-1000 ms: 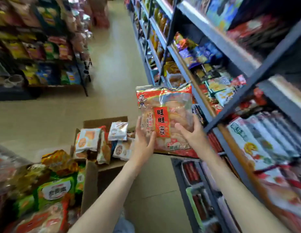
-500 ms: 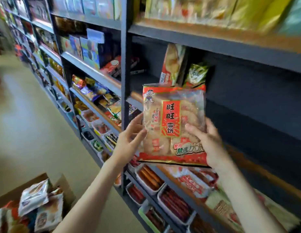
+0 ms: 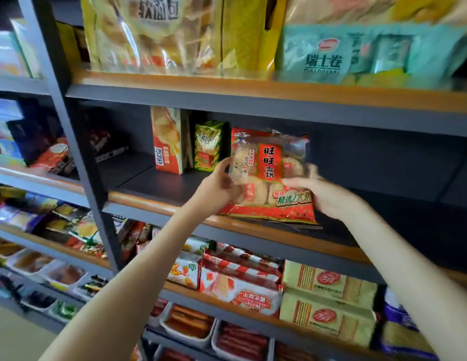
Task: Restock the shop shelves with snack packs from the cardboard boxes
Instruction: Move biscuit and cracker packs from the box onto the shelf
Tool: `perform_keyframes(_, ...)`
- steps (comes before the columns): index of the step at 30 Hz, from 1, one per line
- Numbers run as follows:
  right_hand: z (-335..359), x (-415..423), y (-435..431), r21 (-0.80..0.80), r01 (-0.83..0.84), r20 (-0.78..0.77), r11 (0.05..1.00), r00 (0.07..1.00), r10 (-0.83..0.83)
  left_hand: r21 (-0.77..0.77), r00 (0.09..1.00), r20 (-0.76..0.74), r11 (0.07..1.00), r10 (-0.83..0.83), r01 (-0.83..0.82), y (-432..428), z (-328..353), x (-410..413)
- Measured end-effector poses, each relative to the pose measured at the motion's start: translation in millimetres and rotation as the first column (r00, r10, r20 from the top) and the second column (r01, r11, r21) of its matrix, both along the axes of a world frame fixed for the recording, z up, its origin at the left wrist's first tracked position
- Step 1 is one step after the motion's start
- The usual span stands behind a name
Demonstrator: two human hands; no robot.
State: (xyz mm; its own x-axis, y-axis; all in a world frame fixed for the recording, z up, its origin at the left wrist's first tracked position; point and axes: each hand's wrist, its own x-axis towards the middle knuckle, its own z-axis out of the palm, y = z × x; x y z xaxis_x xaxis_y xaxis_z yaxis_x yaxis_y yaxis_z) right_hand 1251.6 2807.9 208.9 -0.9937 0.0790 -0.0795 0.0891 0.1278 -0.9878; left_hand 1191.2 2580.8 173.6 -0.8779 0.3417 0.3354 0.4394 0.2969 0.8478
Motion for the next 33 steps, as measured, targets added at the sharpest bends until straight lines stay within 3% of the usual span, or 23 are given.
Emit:
perform_keyframes(3, -4, -13, 16, 0.106, -0.022, 0.008, 0.994, 1.0, 0.021, -0.066, 0.999, -0.033, 0.997, -0.029, 0.027, 16, 9, -18)
perform_keyframes(8, -6, -32, 29, 0.265, 0.189, -0.184, 0.945, 0.972, -0.143, -0.25, 0.99, -0.139, 0.968, -0.034, -0.002, 50, 13, -52)
perform_keyframes(12, -31, -54, 39, 0.479, 0.354, -0.327, 0.804, 0.921, -0.211, -0.512, 0.988, -0.137, 0.859, -0.07, -0.01, 71, -8, -76)
perform_keyframes(15, -48, -75, 50, 0.479, 0.381, -0.394, 0.791, 0.898, -0.194, -0.66, 0.967, -0.227, 0.748, -0.111, -0.07, 86, -14, -84)
perform_keyframes(20, -58, -93, 71, 0.65, 0.33, -0.424, 0.684, 0.905, -0.034, -0.631, 0.929, -0.346, 0.765, -0.132, -0.126, 109, -25, -121)
perform_keyframes(22, -59, -98, 81, 0.785, 0.261, -0.359, 0.562, 0.931, 0.069, -0.615, 0.93, -0.354, 0.774, -0.101, -0.15, 116, -28, -132)
perform_keyframes(23, -60, -102, 87, 0.84, 0.266, -0.339, 0.473, 0.938, 0.075, -0.632, 0.906, -0.419, 0.735, -0.061, -0.243, 119, -27, -135)
perform_keyframes(26, -58, -115, 95, 0.912, 0.395, -0.397, 0.108, 0.918, 0.003, -0.665, 0.775, -0.632, 0.514, -0.002, -0.541, 127, -22, -147)
perform_keyframes(28, -57, -124, 97, 0.903, 0.427, -0.427, -0.055, 0.904, 0.007, -0.631, 0.678, -0.733, 0.429, -0.054, -0.647, 131, -19, -157)
perform_keyframes(30, -59, -133, 98, 0.911, 0.401, -0.4, -0.1, 0.916, 0.031, -0.618, 0.636, -0.763, 0.423, -0.116, -0.663, 135, -18, -166)
perform_keyframes(33, -60, -144, 95, 0.928, 0.364, -0.363, -0.077, 0.932, 0.028, -0.653, 0.669, -0.734, 0.398, -0.12, -0.644, 137, -19, -175)
